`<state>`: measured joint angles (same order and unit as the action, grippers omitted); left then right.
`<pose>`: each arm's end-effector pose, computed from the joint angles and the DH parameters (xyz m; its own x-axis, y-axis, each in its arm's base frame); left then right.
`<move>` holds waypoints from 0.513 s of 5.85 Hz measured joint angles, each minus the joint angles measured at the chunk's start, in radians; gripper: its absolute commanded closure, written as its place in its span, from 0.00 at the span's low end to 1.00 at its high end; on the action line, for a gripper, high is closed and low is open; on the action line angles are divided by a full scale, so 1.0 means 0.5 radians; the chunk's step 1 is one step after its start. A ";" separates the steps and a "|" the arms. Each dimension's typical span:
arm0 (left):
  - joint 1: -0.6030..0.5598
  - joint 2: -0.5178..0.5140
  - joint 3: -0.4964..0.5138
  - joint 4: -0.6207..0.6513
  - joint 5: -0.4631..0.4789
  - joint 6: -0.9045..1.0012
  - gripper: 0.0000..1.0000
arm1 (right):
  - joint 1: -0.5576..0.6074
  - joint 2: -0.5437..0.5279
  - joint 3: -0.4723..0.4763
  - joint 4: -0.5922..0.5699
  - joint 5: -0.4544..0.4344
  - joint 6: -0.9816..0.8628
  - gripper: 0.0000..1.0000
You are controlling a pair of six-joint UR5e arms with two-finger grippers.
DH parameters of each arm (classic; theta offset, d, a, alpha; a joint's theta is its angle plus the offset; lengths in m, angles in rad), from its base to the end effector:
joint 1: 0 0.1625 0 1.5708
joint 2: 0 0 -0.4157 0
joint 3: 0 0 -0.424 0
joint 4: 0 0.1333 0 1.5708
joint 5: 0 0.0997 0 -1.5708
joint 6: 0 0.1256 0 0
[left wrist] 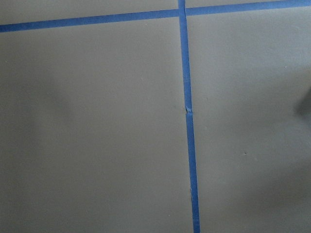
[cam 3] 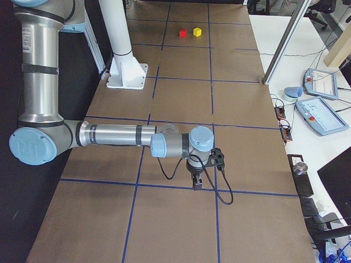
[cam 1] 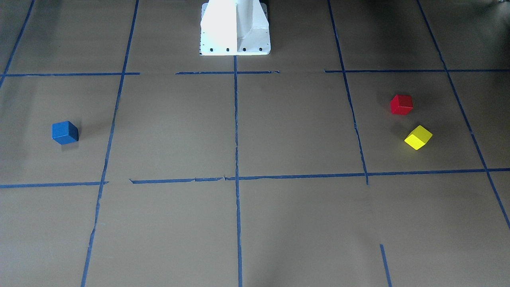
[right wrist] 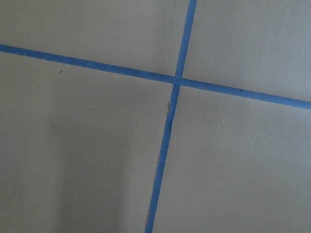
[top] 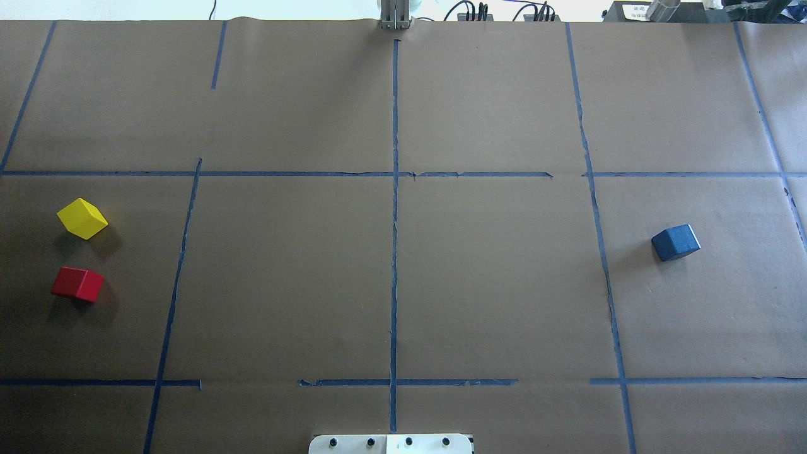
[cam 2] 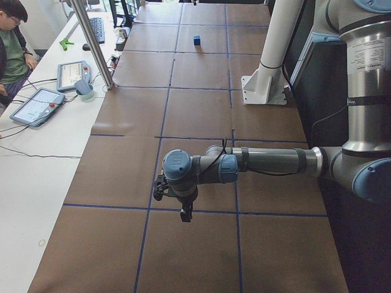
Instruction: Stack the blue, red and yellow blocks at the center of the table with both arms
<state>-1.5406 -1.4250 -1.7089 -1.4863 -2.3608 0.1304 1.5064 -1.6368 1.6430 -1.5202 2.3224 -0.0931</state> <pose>-0.0303 -0.4559 0.6743 0.6956 0.0857 -0.7133 -0.1216 0.9926 0.0007 0.0152 -0.5033 0.6606 0.7175 -0.1780 0.6735 0.1315 0.9840 0.1199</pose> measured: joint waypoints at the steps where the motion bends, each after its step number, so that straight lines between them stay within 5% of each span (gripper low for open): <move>1: 0.012 -0.001 -0.001 0.000 -0.001 0.001 0.00 | -0.004 0.003 0.000 0.000 0.001 0.000 0.00; 3: 0.055 -0.005 -0.006 0.000 -0.004 0.002 0.00 | -0.116 0.009 0.015 0.134 0.008 0.006 0.00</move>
<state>-1.5133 -1.4275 -1.7119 -1.4864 -2.3627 0.1314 1.4486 -1.6322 1.6507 -1.4534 2.3267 -0.0901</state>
